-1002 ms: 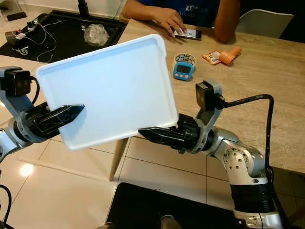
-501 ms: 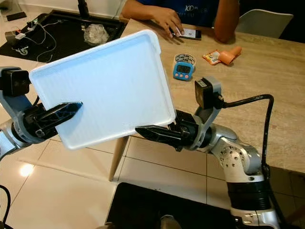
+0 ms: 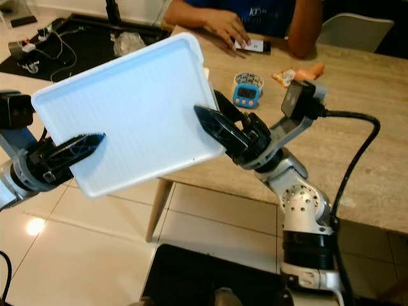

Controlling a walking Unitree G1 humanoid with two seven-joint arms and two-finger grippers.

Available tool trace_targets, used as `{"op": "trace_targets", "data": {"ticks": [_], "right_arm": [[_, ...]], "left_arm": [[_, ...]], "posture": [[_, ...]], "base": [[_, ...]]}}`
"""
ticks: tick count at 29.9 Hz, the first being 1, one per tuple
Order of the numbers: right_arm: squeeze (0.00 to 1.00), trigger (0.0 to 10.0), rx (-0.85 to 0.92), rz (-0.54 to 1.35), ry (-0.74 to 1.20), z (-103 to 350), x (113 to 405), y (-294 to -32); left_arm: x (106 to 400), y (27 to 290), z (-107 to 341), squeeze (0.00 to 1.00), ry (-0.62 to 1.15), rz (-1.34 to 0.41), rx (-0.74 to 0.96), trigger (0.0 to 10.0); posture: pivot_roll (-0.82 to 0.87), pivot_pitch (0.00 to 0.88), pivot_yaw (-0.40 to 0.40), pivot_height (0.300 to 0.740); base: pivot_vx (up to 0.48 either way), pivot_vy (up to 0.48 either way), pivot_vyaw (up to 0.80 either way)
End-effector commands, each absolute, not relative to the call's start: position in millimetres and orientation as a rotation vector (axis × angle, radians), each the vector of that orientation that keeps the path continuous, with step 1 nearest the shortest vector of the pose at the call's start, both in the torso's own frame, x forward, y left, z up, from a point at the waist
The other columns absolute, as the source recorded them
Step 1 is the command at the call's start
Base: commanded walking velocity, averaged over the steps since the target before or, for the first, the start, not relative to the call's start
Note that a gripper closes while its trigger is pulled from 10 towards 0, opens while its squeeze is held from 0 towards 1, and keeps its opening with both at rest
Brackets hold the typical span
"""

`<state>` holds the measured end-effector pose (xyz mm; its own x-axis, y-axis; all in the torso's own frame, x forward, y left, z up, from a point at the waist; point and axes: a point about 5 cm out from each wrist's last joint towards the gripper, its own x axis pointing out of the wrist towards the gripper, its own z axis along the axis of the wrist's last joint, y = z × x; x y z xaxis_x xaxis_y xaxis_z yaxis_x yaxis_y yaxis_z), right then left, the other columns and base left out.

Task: Restocking fridge

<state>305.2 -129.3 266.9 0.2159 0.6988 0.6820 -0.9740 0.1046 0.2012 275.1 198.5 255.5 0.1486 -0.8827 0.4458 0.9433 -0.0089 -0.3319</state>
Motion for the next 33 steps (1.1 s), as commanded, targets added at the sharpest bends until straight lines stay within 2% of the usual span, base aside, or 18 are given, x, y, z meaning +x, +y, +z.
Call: {"op": "trace_targets", "data": {"ticks": [1, 5, 6, 7, 8, 9, 14, 21, 31, 32, 33], "right_arm": [[1.0, 10.0, 0.772, 1.292, -0.447, 257.6, 304.4, -124.7], [1.0, 10.0, 0.817, 1.334, -0.405, 249.9, 299.1, -110.6], [0.49, 10.0, 0.84, 1.352, -0.385, 247.2, 297.1, -106.9], [0.23, 10.0, 0.865, 1.37, -0.365, 244.4, 295.2, -104.2], [0.23, 10.0, 0.865, 1.37, -0.365, 244.4, 295.2, -104.2], [0.0, 10.0, 0.887, 1.383, -0.347, 241.1, 293.8, -102.4], [0.0, 10.0, 0.947, 1.413, -0.3, 229.6, 288.0, -101.7], [0.0, 9.9, 0.993, 1.4, -0.337, 232.6, 288.2, -104.2], [0.0, 10.0, 0.981, 1.395, -0.35, 234.8, 288.6, -105.8], [0.0, 10.0, 0.967, 1.39, -0.362, 236.6, 289.1, -108.3], [0.0, 10.0, 0.961, 1.388, -0.369, 237.5, 289.3, -108.9]], "left_arm": [[271.5, 194.0, 259.5, 0.0, -0.171, -1.488, -0.651, 0.0], [271.3, 193.4, 259.5, 0.0, -0.189, -1.482, -0.658, 0.0], [271.4, 193.7, 260.3, 0.0, -0.196, -1.482, -0.66, 0.0], [271.5, 194.0, 260.7, 0.0, -0.2, -1.48, -0.66, 0.0], [271.5, 194.0, 260.7, 0.0, -0.2, -1.48, -0.66, 0.0], [271.6, 194.5, 261.3, 0.0, -0.205, -1.479, -0.66, 0.0], [271.8, 197.2, 263.7, 0.0, -0.223, -1.472, -0.661, 0.0], [271.4, 195.7, 262.0, 0.0, -0.221, -1.475, -0.678, 0.0], [270.3, 192.6, 259.8, 0.0, -0.204, -1.494, -0.688, 0.0], [269.8, 190.0, 257.7, 0.0, -0.195, -1.499, -0.701, 3.2], [269.2, 188.0, 256.3, 0.0, -0.187, -1.504, -0.708, 10.0]], "posture": [[-0.05, 0.181, -0.004, 0.74], [-0.05, 0.179, -0.005, 0.74], [-0.05, 0.177, -0.007, 0.74], [-0.05, 0.175, -0.009, 0.74], [-0.05, 0.175, -0.009, 0.74], [-0.05, 0.175, -0.009, 0.74], [-0.04, 0.175, -0.01, 0.74], [-0.05, 0.177, -0.006, 0.74], [-0.05, 0.177, -0.005, 0.74], [-0.05, 0.177, -0.005, 0.74], [-0.05, 0.177, -0.005, 0.74]], "base": [[0.0, 0.0, 0.0], [0.0, 0.0, 0.0], [0.0, 0.0, 0.0], [0.0, 0.0, 0.0], [0.0, 0.0, 0.0], [0.0, 0.0, 0.0], [0.0, 0.0, 0.0], [0.0, 0.0, 0.0], [0.0, 0.0, 0.0], [0.0, 0.0, 0.0], [0.0, 0.0, 0.0]]}}
